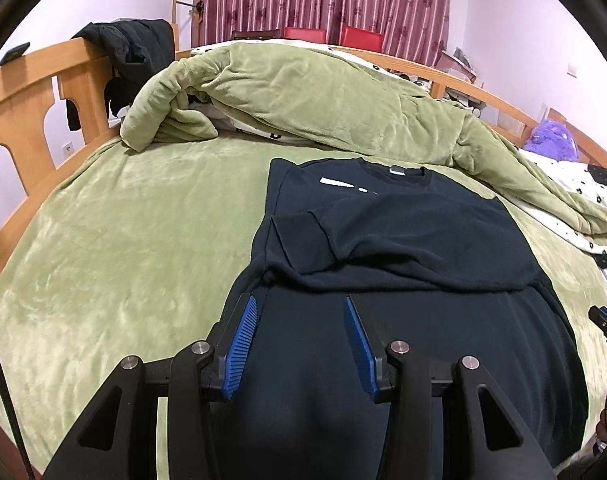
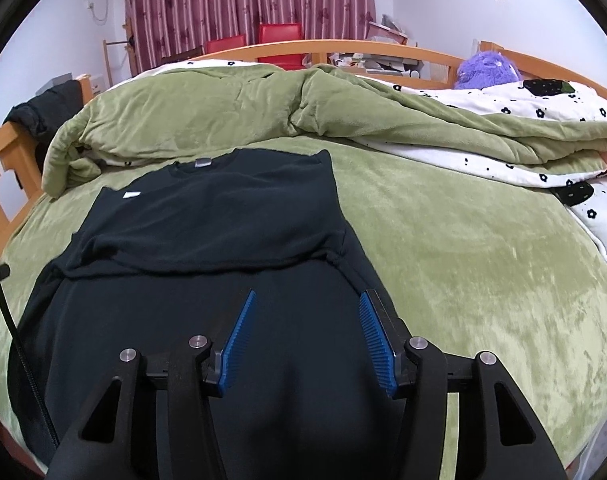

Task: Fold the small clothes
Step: 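Move both tools down to the ribbed hem of the sweatshirt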

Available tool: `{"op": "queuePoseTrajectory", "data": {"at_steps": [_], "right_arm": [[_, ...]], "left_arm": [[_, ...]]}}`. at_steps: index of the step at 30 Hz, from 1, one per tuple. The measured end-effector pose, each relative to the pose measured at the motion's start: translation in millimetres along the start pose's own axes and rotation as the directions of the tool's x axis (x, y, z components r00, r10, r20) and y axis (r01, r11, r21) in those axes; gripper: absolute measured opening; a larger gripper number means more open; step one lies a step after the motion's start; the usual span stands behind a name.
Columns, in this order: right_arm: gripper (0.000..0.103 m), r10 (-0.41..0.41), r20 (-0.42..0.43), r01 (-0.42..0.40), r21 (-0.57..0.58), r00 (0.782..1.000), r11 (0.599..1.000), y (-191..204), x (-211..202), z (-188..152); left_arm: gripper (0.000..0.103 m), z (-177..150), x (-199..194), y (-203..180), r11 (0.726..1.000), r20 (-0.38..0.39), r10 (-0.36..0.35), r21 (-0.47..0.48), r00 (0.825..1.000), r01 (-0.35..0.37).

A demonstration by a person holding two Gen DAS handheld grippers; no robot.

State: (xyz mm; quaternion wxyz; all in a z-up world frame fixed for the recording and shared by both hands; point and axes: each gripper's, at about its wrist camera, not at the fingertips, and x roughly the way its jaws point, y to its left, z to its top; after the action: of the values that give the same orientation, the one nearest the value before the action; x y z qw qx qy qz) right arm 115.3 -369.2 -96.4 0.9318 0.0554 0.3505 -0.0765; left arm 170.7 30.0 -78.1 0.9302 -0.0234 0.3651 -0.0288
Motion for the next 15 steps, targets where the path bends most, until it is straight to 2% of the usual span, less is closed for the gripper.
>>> {"op": "queuePoseTrajectory", "data": {"at_steps": [2, 8, 10, 15], "right_arm": [[0.053, -0.003, -0.003, 0.003, -0.010, 1.000, 1.000, 0.2, -7.3, -11.5], [0.053, -0.002, -0.007, 0.001, -0.021, 1.000, 1.000, -7.9, -26.1, -41.5], [0.053, -0.009, -0.013, 0.009, -0.021, 1.000, 1.000, -12.4, -30.1, -49.5], [0.053, -0.022, -0.045, 0.022, -0.003, 0.999, 1.000, -27.7, -39.4, -72.4]], "left_arm": [[0.049, -6.9, -10.3, -1.3, 1.000, 0.002, -0.007, 0.013, 1.000, 0.007], [0.055, -25.6, -32.9, -3.9, 0.999, 0.006, -0.042, 0.019, 0.999, 0.041], [0.062, -33.4, -39.4, -4.1, 0.999, 0.005, -0.048, 0.018, 0.999, 0.048], [0.063, -57.5, -50.9, 0.4, 0.998, -0.004, -0.045, 0.035, 0.999, 0.045]]}}
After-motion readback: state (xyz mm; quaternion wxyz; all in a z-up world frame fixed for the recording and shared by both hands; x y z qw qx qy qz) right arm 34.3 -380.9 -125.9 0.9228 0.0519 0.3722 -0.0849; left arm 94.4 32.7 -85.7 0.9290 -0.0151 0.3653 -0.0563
